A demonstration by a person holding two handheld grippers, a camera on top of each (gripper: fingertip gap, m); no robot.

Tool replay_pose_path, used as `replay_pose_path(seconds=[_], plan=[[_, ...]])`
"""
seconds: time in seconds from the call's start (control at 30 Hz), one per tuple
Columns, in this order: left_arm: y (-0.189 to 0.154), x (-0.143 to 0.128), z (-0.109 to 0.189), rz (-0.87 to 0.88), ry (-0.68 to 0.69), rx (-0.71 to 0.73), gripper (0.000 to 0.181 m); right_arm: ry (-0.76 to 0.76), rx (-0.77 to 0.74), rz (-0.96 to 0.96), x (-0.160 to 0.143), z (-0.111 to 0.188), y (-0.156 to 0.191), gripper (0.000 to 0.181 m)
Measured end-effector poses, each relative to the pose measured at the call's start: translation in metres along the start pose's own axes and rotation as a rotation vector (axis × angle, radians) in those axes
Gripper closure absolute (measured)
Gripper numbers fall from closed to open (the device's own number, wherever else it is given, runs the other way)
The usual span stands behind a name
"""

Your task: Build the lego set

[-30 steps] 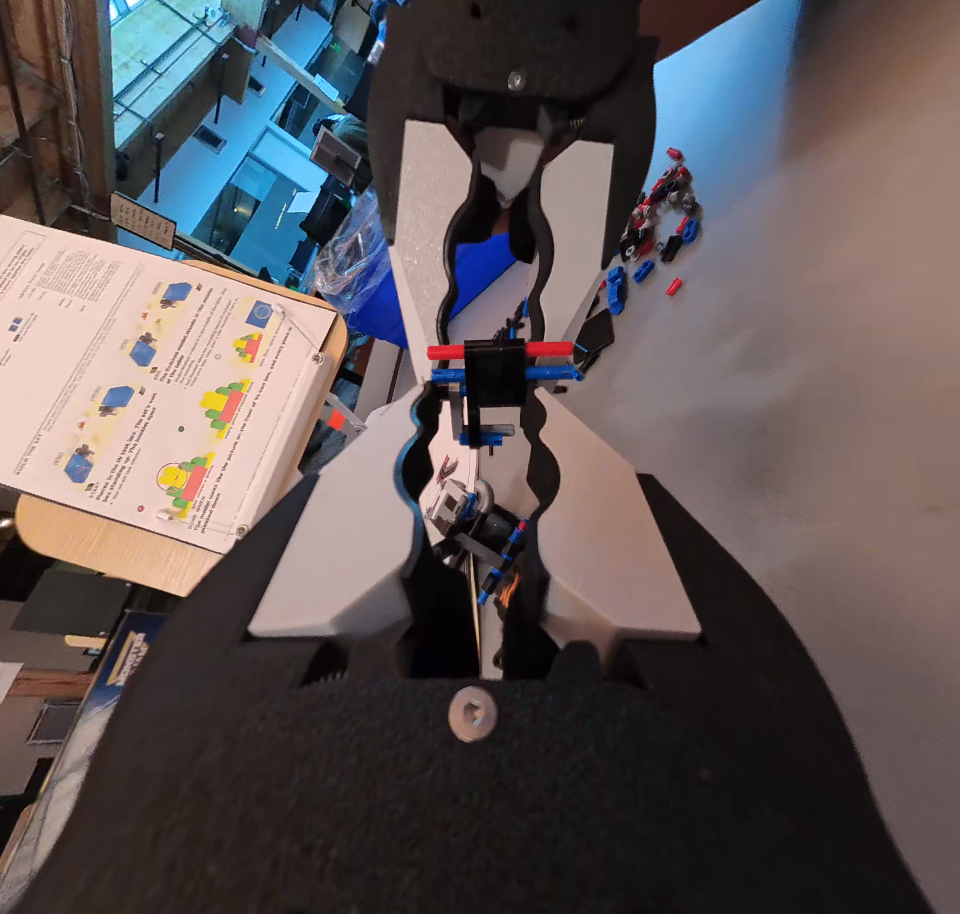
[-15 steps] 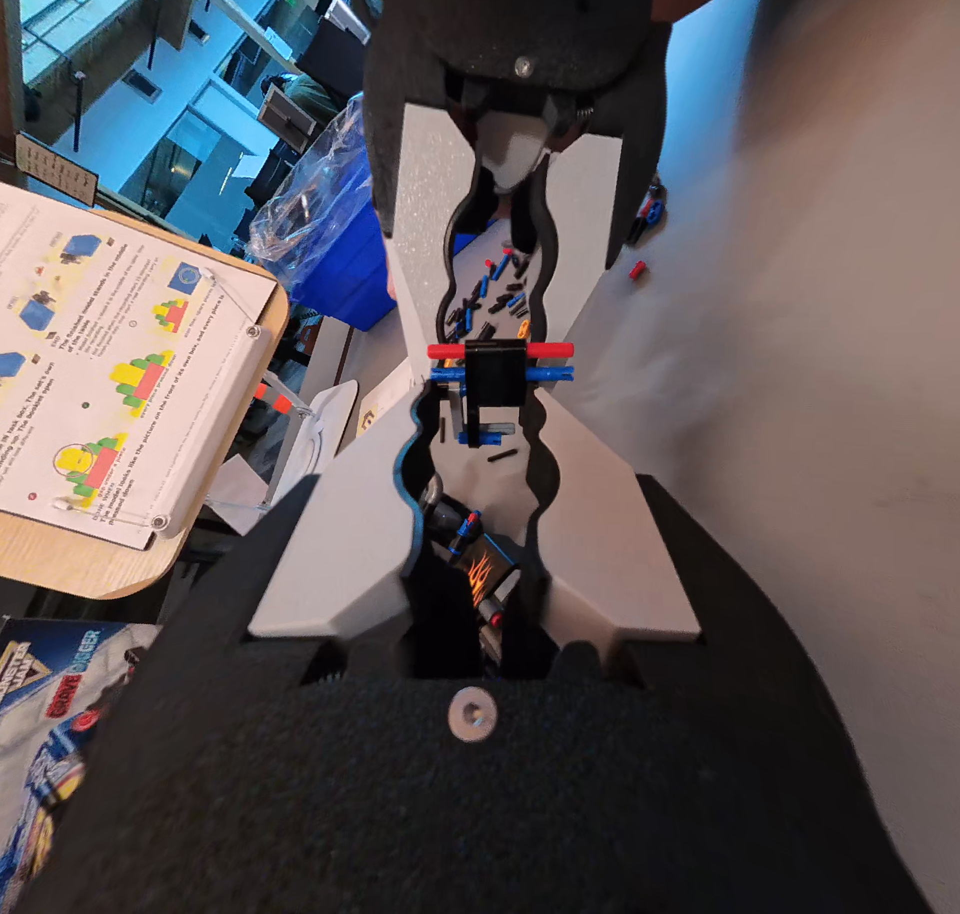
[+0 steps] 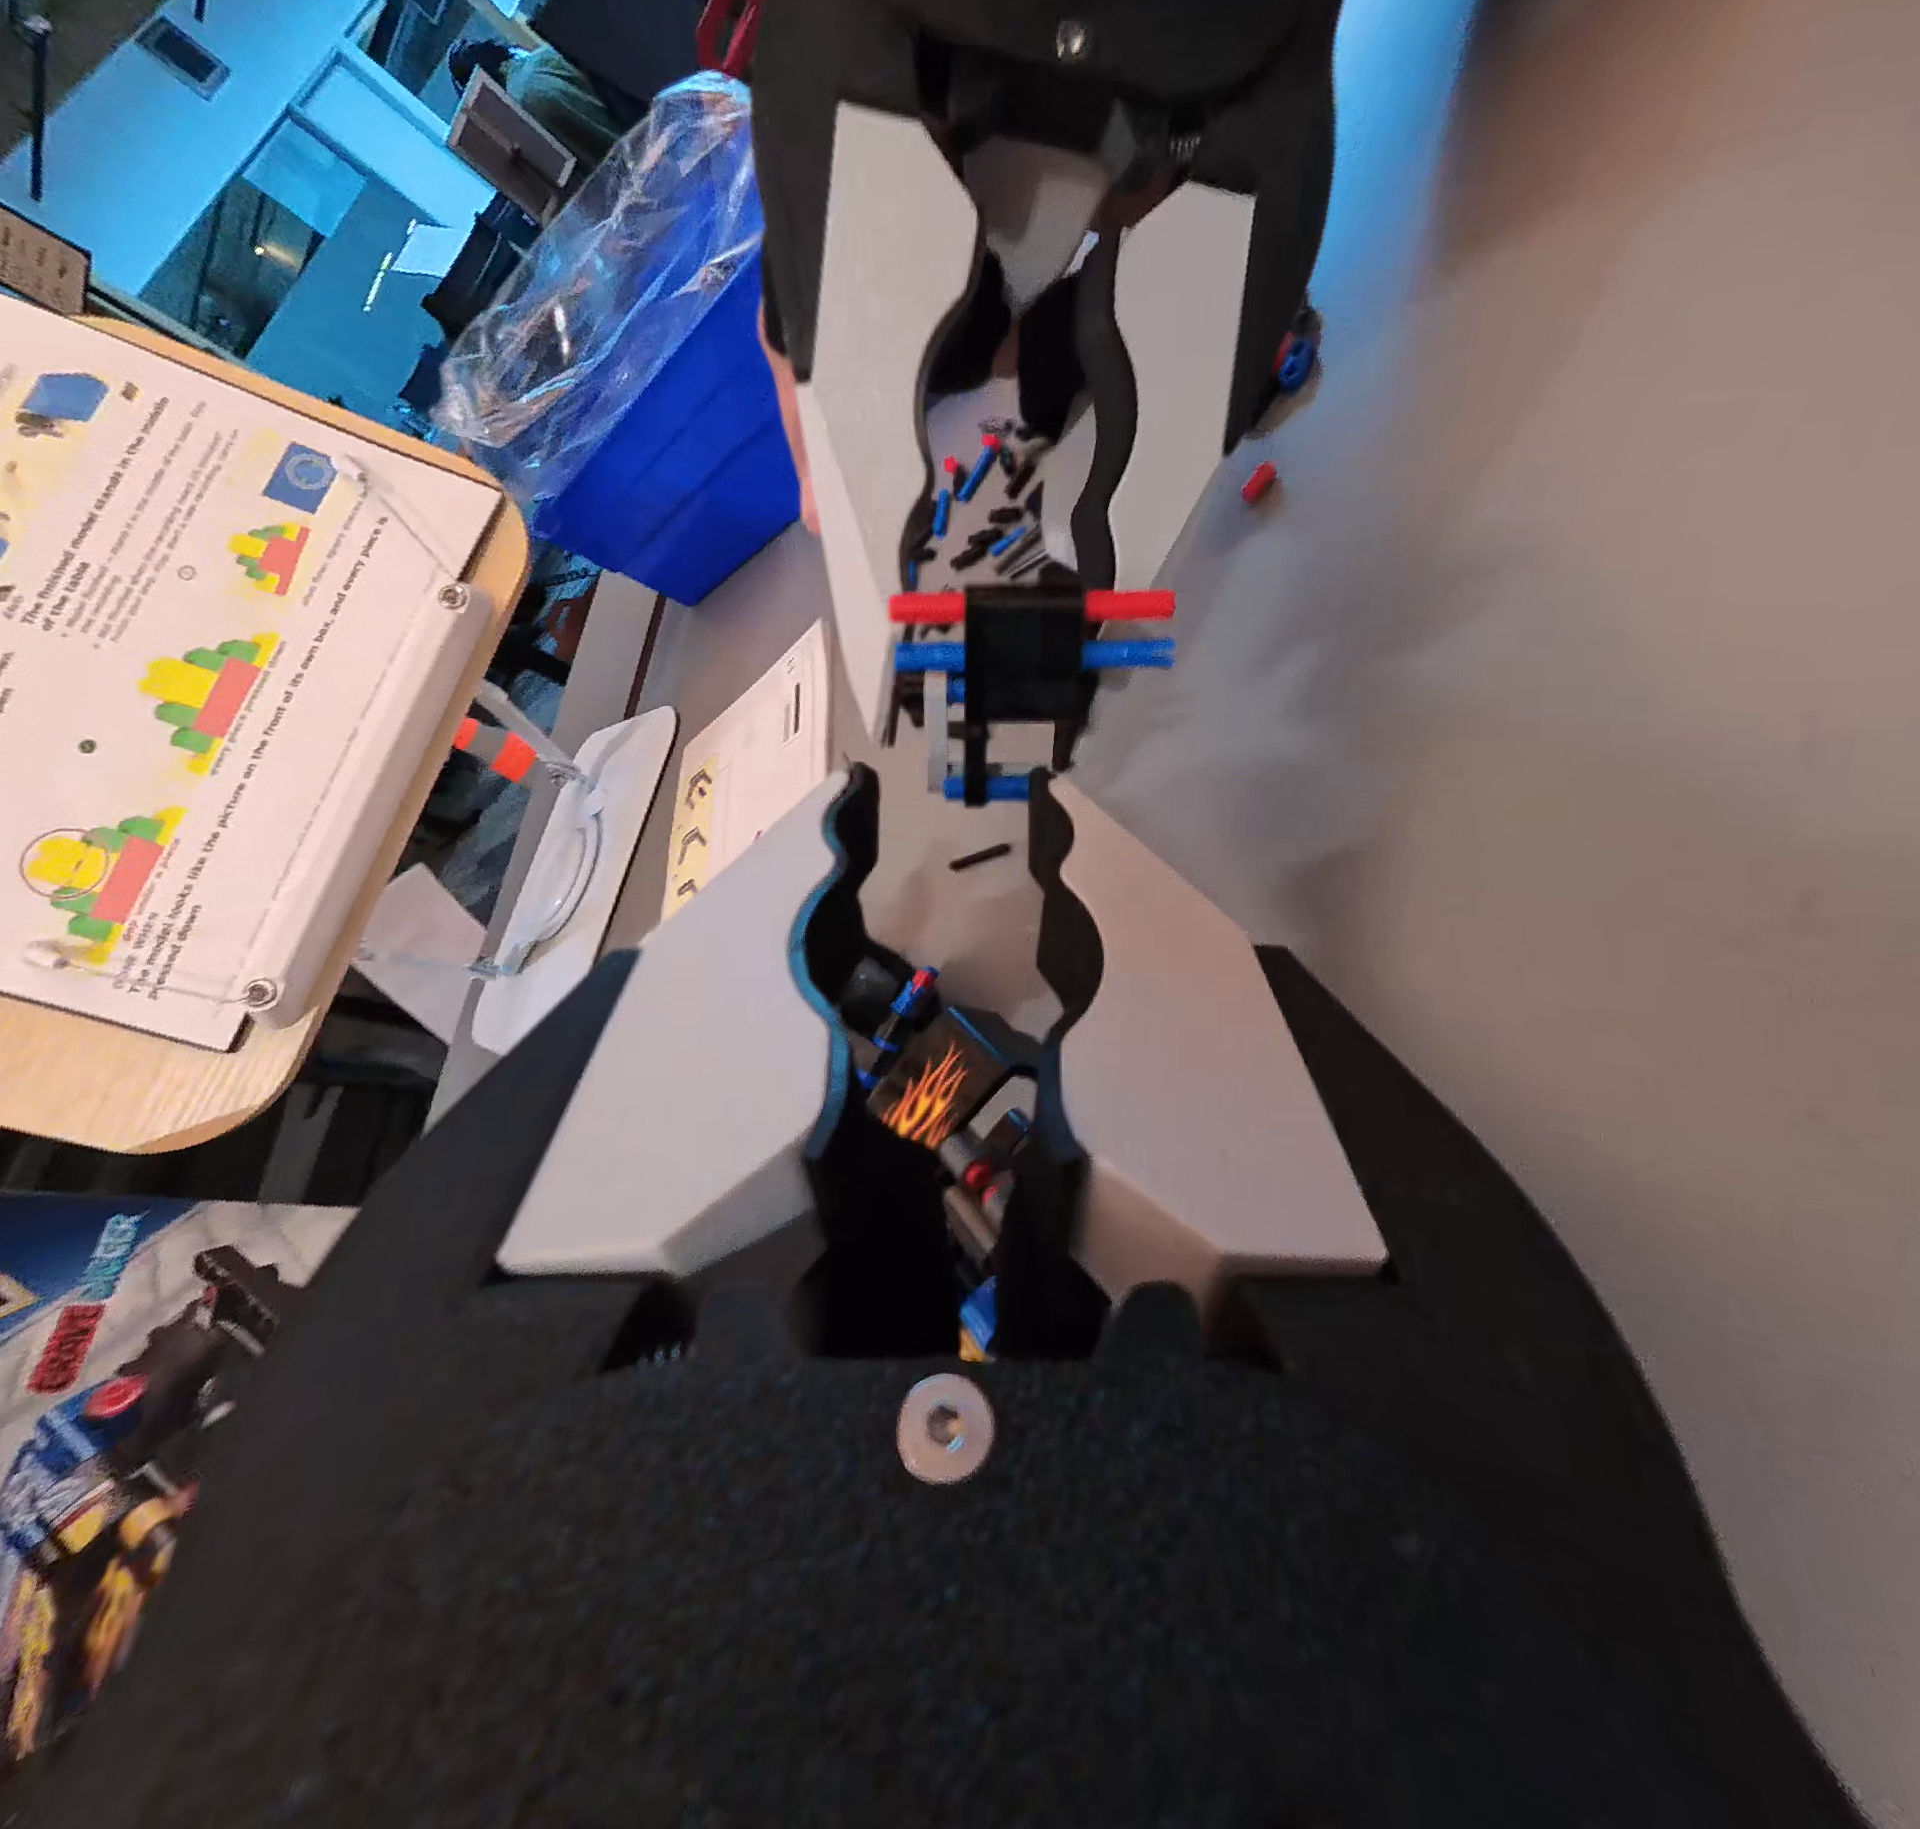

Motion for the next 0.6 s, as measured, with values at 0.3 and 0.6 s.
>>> replay_pose_path(seconds=[0.3,0.6], plan=[[-0.008,-0.001,-0.003,-0.032,0.022,-0.019,0.163,-0.069,0.004,-0.011,0.002,0.0,0.008,0.147],[-0.008,-0.001,0.004,-0.067,0.003,0.034,0.161,-0.155,0.001,-0.162,-0.004,0.003,-0.003,0.147]])
Point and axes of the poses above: each gripper's, where its closed fingertips meet, z back along the fingers, x out of its top, y = z × x across the jaws, the point moved 10 cm from there along z, back along the fingers, and after that the axes turned 12 degrees about -x, right-handed, at the moved point
